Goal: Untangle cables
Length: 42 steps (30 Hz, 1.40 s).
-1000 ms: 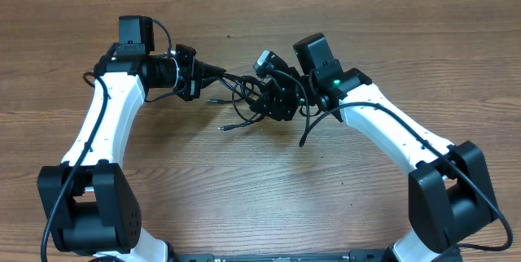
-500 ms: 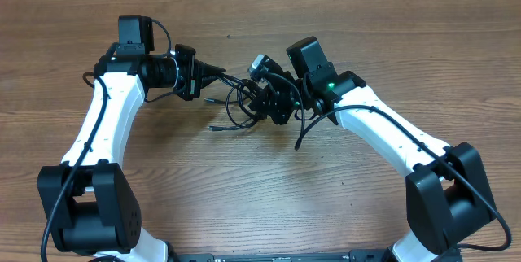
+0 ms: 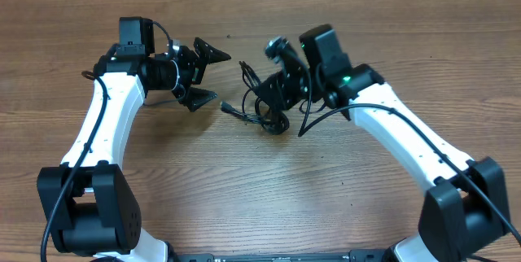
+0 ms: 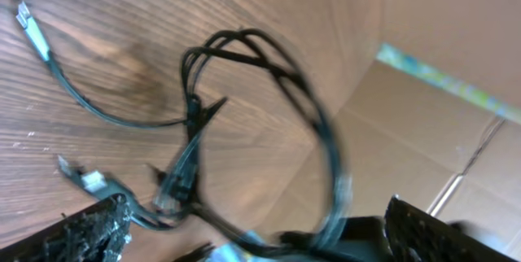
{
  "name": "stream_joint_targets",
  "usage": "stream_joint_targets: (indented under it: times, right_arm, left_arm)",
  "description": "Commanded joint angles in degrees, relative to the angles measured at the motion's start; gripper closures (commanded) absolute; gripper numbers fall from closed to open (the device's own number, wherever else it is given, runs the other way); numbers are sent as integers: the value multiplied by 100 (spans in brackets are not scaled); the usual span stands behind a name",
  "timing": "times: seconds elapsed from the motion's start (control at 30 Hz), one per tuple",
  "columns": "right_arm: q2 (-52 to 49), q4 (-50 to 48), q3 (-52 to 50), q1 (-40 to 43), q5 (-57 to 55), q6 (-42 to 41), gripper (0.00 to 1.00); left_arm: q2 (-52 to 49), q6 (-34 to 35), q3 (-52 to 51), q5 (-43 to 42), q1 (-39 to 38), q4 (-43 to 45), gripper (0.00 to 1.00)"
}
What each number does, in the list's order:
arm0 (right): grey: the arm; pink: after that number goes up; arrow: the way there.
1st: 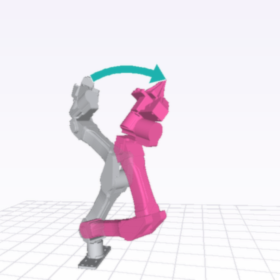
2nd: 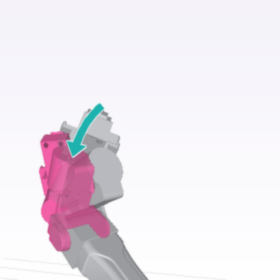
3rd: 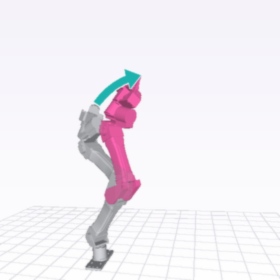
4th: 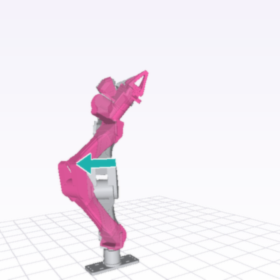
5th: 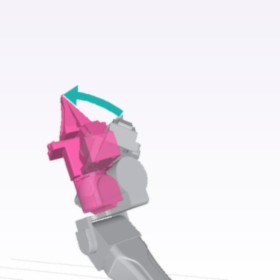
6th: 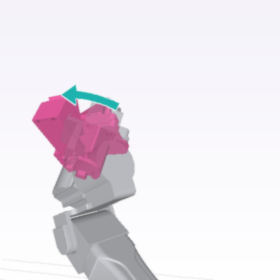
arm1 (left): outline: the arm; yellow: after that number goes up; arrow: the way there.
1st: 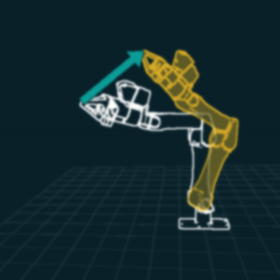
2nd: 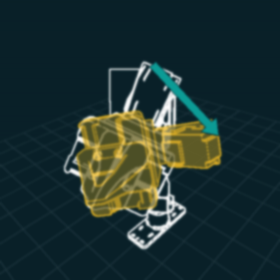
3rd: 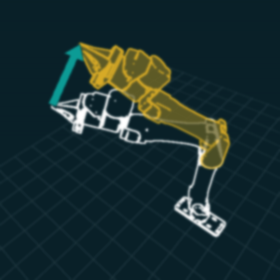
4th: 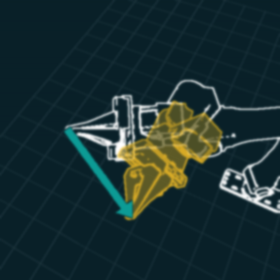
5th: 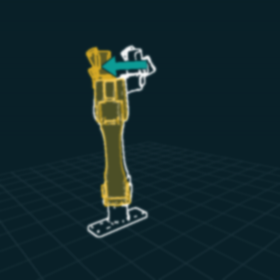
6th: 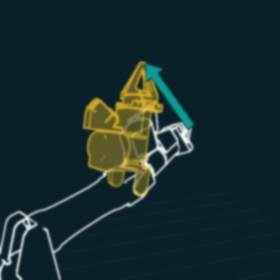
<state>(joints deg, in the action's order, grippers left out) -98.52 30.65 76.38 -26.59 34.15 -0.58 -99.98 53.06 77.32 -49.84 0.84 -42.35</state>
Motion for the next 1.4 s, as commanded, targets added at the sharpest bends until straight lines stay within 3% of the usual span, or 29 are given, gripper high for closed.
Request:
stream_joint_targets:
  times: [0.0, 0.37, 0.7, 1.37]
  right_arm:
    - [280, -94, 358, 267, 48, -1075, 96]
    - [280, -579, 358, 535, 70, -2428, 96]
    - [280, -831, 358, 535, 457, -3283, 96]
    - [280, -2214, 358, 535, 1451, -4922, 96]
  left_arm:
    - [173, -798, 83, 70, -57, -352, 0]
    - [173, -1084, 83, 756, -671, -817, 0]
    - [173, -553, 83, 1657, -1370, -776, 0]
    - [173, -551, 83, 1967, -1552, -715, 0]
